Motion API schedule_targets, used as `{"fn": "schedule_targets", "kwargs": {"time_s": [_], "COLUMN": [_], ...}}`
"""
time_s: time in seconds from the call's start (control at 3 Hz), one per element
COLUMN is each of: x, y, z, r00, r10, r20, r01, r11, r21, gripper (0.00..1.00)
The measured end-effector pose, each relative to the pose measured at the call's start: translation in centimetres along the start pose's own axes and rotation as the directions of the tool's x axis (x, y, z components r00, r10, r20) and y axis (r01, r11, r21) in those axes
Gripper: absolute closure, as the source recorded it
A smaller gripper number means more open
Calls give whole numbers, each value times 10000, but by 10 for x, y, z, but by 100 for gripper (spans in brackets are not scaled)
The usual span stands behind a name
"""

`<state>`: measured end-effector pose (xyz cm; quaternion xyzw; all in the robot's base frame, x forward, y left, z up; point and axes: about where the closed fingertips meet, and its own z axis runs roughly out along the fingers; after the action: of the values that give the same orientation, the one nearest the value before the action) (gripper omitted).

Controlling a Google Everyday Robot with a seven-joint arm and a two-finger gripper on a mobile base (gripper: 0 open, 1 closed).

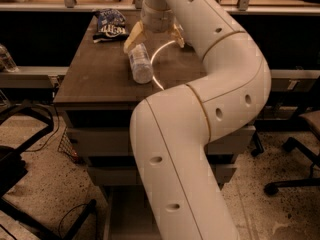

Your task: Place blue plastic bottle upright

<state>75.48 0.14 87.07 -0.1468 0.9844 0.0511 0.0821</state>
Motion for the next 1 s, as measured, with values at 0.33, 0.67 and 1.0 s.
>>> {"fn": "schedule_targets", "kwargs": {"time_s": [0.33, 0.67, 1.0], "x": [-2, -4, -6], "y": [5, 11, 17], "z": [15, 33, 44], "r00": [9997, 9982, 9953], "r10": [-16, -108, -476], "r20": [-256, -593, -841], "r01": [17, 129, 527], "r11": [10000, 9993, 9968], "r21": [44, 356, 595], "gripper": [0, 0, 16]}}
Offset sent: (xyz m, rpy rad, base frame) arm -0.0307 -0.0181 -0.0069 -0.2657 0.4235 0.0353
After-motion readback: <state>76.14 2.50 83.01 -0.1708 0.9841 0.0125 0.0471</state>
